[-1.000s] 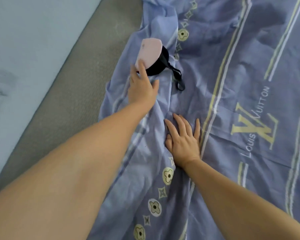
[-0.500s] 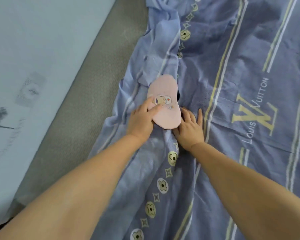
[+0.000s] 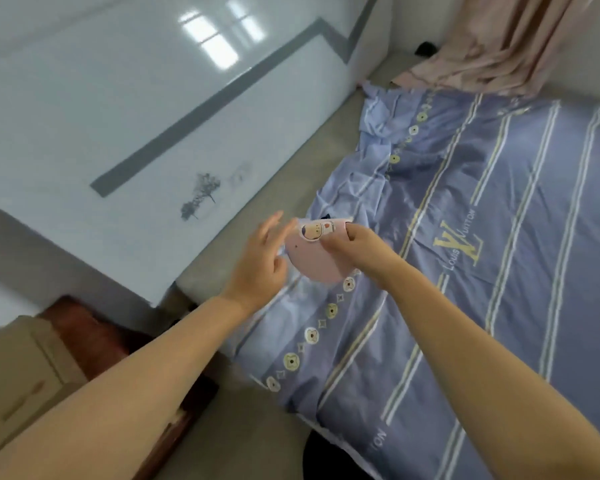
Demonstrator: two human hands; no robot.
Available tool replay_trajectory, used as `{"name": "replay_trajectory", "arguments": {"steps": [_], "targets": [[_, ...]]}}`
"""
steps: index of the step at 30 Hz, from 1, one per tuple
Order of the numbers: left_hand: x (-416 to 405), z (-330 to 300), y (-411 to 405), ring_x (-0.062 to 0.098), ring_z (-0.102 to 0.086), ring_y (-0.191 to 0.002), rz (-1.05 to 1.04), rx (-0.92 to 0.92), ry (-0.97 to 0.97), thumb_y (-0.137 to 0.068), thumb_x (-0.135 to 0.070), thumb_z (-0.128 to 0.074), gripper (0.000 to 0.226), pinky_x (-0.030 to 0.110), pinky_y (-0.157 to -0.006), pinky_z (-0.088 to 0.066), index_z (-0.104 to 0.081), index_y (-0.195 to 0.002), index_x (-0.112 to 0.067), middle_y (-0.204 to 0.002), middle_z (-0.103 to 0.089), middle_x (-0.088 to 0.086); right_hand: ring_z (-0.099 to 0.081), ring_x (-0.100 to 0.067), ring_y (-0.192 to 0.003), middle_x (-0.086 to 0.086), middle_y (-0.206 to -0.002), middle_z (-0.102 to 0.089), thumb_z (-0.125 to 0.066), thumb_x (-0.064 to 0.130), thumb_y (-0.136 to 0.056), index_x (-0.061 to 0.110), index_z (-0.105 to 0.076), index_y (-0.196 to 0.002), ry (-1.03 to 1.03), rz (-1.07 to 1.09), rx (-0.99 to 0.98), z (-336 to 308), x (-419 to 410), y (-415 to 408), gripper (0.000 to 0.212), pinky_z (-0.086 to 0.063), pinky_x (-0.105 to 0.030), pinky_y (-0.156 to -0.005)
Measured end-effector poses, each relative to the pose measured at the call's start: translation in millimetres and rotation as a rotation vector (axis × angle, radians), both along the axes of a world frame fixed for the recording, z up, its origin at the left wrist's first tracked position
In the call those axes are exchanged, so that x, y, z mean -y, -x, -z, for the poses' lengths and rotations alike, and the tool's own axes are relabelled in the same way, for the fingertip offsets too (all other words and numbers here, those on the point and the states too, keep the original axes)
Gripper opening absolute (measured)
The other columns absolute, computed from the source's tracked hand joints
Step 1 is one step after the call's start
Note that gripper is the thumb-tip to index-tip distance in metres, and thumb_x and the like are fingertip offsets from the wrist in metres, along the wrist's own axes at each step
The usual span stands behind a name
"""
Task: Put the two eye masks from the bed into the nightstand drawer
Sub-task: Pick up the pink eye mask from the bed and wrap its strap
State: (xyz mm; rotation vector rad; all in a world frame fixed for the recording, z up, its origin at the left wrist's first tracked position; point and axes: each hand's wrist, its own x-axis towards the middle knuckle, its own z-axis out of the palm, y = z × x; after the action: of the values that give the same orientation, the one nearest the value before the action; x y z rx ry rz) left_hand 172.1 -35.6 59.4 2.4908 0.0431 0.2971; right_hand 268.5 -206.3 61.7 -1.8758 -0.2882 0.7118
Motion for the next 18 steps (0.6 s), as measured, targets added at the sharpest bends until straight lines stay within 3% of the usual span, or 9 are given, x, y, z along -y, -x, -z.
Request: {"name": "replay_trajectory", "arguments": {"steps": [3, 5, 8, 10, 13, 15, 16, 18], "targets": [[-10.6, -52.8, 84.1, 0.017, -0.037, -0.135, 0.010, -0.001, -0.045, -0.083, -0.023, -0.066, 0.060, 0.028, -0.110, -0.027, -0.043, -0.138, -0.017, -0.146, -0.043, 0.005, -0.067, -0.026, -0.088, -0.009, -0.096, -0.070, -0.061, 0.029, -0.087, 0.014, -0.067, -0.095, -0.088, -0.219, 0.006, -50.1, -15.2, 78.9, 0.018, -0.054, -0.037, -0.076], [-13.3, -84.7, 145.2, 0.010, -0.048, -0.119, -0.039, -0.057, 0.094, -0.081, -0.024, -0.068, 0.046, 0.015, -0.092, -0.032, -0.056, -0.125, -0.017, -0.131, -0.058, 0.005, -0.067, -0.026, -0.085, -0.010, -0.094, -0.070, -0.062, 0.029, -0.086, 0.012, -0.067, -0.097, -0.136, -0.314, 0.004, -79.4, -28.3, 134.6, 0.021, -0.055, -0.037, -0.075], [-18.8, -119.5, 231.0, 0.017, -0.058, -0.086, -0.246, -0.112, 0.312, -0.086, -0.024, -0.063, 0.013, 0.017, -0.064, -0.037, -0.064, -0.096, -0.016, -0.096, -0.066, 0.009, -0.064, -0.025, -0.085, -0.012, -0.093, -0.069, -0.063, 0.043, -0.082, 0.011, -0.065, -0.095, -0.079, -0.375, 0.207, -112.5, -49.0, 205.4, 0.035, -0.051, -0.035, -0.072], [-24.4, -139.7, 280.6, 0.018, -0.056, -0.078, -0.294, -0.116, 0.409, -0.088, -0.025, -0.061, 0.014, 0.023, -0.063, -0.038, -0.064, -0.093, -0.012, -0.091, -0.065, 0.015, -0.059, -0.017, -0.087, -0.007, -0.096, -0.063, -0.066, 0.047, -0.078, 0.011, -0.058, -0.102, -0.068, -0.328, 0.328, -131.5, -58.6, 241.5, 0.044, -0.047, -0.031, -0.075], [-25.5, -164.0, 338.6, 0.012, -0.060, -0.077, -0.311, -0.101, 0.534, -0.089, -0.029, -0.060, 0.017, 0.022, -0.065, -0.045, -0.064, -0.095, -0.014, -0.091, -0.067, 0.011, -0.061, -0.017, -0.103, -0.002, -0.112, -0.061, -0.066, 0.039, -0.081, 0.017, -0.050, -0.120, -0.134, -0.481, 0.174, -157.0, -63.6, 284.1, 0.048, -0.053, -0.033, -0.088], [-20.4, -171.3, 361.8, 0.012, -0.059, -0.072, -0.398, -0.015, 0.583, -0.090, -0.030, -0.058, 0.013, 0.019, -0.057, -0.046, -0.060, -0.086, -0.018, -0.083, -0.063, 0.003, -0.065, -0.023, -0.099, -0.008, -0.110, -0.066, -0.062, 0.028, -0.087, 0.015, -0.058, -0.114, -0.208, -0.638, 0.002, -165.0, -64.3, 309.3, 0.031, -0.055, -0.039, -0.087], [-17.5, -173.0, 373.8, 0.013, -0.059, -0.072, -0.455, 0.063, 0.690, -0.090, -0.032, -0.057, 0.014, 0.019, -0.053, -0.047, -0.058, -0.084, -0.020, -0.083, -0.062, 0.001, -0.066, -0.025, -0.095, -0.010, -0.105, -0.068, -0.059, 0.023, -0.089, 0.014, -0.061, -0.108, -0.259, -0.662, -0.043, -168.1, -66.2, 323.7, 0.021, -0.053, -0.043, -0.087], [-12.8, -171.4, 383.5, 0.017, -0.066, -0.084, -0.427, 0.169, 1.171, -0.088, -0.046, -0.052, 0.029, 0.024, -0.058, -0.056, -0.062, -0.097, -0.021, -0.099, -0.067, 0.008, -0.066, -0.026, -0.090, -0.008, -0.095, -0.070, -0.056, 0.019, -0.091, 0.014, -0.063, -0.101, -0.379, -0.596, -0.107, -169.5, -72.3, 339.9, 0.013, -0.051, -0.048, -0.086]]}}
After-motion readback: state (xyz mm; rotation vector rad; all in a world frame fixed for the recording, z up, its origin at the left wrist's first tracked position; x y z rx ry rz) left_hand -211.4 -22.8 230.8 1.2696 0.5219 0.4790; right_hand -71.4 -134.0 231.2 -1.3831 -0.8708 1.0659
